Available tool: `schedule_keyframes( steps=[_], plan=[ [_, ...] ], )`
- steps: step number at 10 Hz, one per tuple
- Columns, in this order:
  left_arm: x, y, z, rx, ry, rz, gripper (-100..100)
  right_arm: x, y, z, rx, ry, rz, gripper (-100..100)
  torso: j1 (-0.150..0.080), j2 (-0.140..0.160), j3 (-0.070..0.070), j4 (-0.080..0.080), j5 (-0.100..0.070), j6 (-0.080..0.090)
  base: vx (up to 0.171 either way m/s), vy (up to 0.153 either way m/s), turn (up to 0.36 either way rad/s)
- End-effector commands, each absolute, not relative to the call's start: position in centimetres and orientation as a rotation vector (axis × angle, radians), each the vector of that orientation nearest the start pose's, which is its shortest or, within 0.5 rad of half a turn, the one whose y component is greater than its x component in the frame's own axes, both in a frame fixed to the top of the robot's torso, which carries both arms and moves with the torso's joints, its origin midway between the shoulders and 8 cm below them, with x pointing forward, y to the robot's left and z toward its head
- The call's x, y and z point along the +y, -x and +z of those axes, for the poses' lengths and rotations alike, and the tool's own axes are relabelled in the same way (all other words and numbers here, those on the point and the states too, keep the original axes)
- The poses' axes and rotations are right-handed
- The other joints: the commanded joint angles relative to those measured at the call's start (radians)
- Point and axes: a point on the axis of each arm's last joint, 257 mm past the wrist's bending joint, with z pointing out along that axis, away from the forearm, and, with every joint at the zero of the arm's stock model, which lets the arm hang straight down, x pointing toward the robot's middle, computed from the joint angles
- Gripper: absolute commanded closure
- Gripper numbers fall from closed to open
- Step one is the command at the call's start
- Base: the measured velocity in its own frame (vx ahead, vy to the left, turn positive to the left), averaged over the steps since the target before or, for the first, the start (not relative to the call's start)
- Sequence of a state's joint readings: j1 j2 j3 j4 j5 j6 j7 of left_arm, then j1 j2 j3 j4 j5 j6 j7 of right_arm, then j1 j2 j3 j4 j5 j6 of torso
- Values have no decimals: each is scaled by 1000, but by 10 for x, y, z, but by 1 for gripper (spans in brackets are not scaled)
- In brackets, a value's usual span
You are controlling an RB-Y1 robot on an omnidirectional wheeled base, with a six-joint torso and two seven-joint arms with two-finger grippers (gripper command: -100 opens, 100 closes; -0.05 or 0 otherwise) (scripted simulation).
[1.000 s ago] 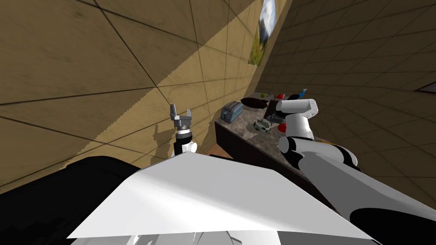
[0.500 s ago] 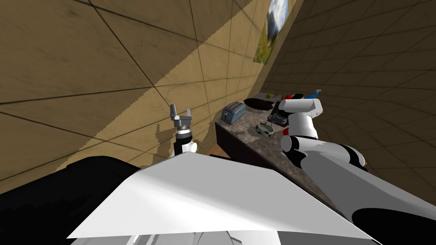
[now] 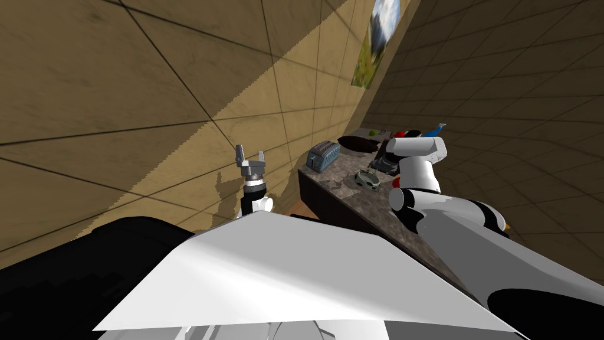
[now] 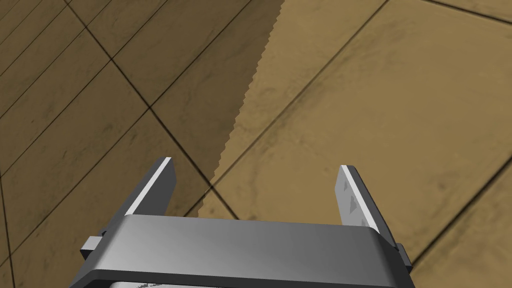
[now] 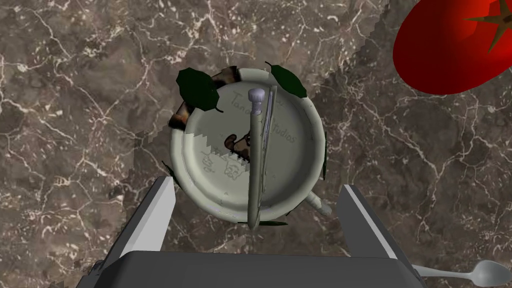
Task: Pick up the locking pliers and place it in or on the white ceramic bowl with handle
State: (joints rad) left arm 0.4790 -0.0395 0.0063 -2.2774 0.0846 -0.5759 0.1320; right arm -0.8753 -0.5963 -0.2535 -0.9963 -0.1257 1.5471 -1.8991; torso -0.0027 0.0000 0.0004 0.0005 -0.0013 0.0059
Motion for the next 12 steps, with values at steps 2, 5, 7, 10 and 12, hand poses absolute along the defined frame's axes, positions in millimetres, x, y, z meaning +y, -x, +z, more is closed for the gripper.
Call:
schedule_keyframes(
  steps=[2, 5, 7, 10, 12],
  plan=[
    [292, -329, 44, 419, 702, -1495, 0, -478, -556, -169, 956, 3076, -754, -100, 0, 0, 0, 0, 0, 0, -6, -7, 22],
    [292, -329, 44, 419, 702, -1495, 0, -475, -555, -146, 974, 3075, -754, -100, -1, 1, 1, 0, 0, 0, -15, -19, 54],
    [292, -329, 44, 419, 702, -1495, 0, -474, -554, -135, 983, 3074, -753, -100, -1, 1, 1, 0, 0, 0, -15, -18, 52],
    [292, -329, 44, 419, 702, -1495, 0, -475, -553, -132, 985, 3074, -754, 0, 0, 1, 0, 0, 0, 0, -5, -6, 12],
    [292, -329, 44, 419, 702, -1495, 0, -475, -553, -132, 985, 3074, -754, 0, 0, 0, 0, 0, 0, 0, 0, 0, 0]
  ],
)
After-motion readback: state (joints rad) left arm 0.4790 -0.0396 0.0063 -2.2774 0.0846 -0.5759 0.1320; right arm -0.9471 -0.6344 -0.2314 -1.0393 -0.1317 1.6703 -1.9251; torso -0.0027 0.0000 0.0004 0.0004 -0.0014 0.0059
